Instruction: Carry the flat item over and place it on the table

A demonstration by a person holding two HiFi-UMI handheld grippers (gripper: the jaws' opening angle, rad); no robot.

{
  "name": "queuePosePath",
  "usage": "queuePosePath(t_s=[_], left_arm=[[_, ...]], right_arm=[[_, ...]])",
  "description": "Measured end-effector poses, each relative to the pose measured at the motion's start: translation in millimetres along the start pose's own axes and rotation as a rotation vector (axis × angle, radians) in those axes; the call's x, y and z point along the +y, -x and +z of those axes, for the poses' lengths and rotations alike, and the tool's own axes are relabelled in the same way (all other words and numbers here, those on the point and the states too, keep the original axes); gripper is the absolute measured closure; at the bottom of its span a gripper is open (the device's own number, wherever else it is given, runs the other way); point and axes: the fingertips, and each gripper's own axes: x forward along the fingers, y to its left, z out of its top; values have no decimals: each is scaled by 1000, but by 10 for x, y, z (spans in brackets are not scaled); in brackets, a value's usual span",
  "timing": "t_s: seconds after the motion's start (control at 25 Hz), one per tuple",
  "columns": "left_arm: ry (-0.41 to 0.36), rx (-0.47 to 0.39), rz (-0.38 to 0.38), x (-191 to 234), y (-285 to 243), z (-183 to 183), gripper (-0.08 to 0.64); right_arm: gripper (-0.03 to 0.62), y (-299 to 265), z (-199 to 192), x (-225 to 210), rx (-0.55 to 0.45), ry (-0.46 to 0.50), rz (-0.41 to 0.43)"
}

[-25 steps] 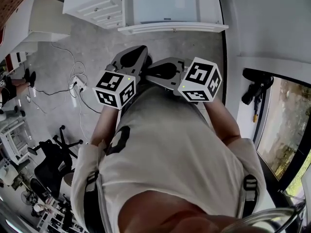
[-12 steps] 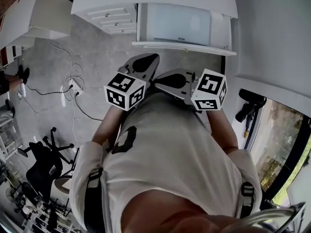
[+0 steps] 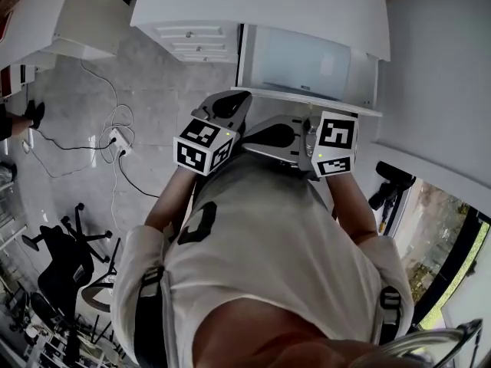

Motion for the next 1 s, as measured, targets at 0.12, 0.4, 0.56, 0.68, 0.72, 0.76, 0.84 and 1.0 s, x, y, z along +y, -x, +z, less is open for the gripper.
queuePosePath(t_s=[0.12, 0.4, 0.56, 0.68, 0.72, 0.76, 0.84, 1.0], left_arm=[[77, -17, 9, 247, 66, 13, 540], [138, -15, 92, 748, 254, 1, 540], [178, -37, 143, 866, 358, 9, 540], [206, -73, 209, 1001, 543, 92, 540], [210, -84, 241, 1058, 612, 122, 540], [213, -93, 279, 1113, 675, 148, 540], [217, -107, 348, 1177, 761, 193, 540], [258, -141, 437, 1077, 820, 268, 540]], right_arm=[[586, -58, 31, -164, 9, -26, -14], [584, -85, 139, -567, -49, -160, -82], [583, -95, 152, -794, -40, -226, -122], [583, -213, 206, -1105, 11, -232, -204], [583, -272, 223, -1206, 35, -216, -221], [583, -332, 237, -1284, 61, -197, -223], [583, -414, 250, -1350, 107, -163, -190], [583, -372, 237, -1302, 169, -178, -93]])
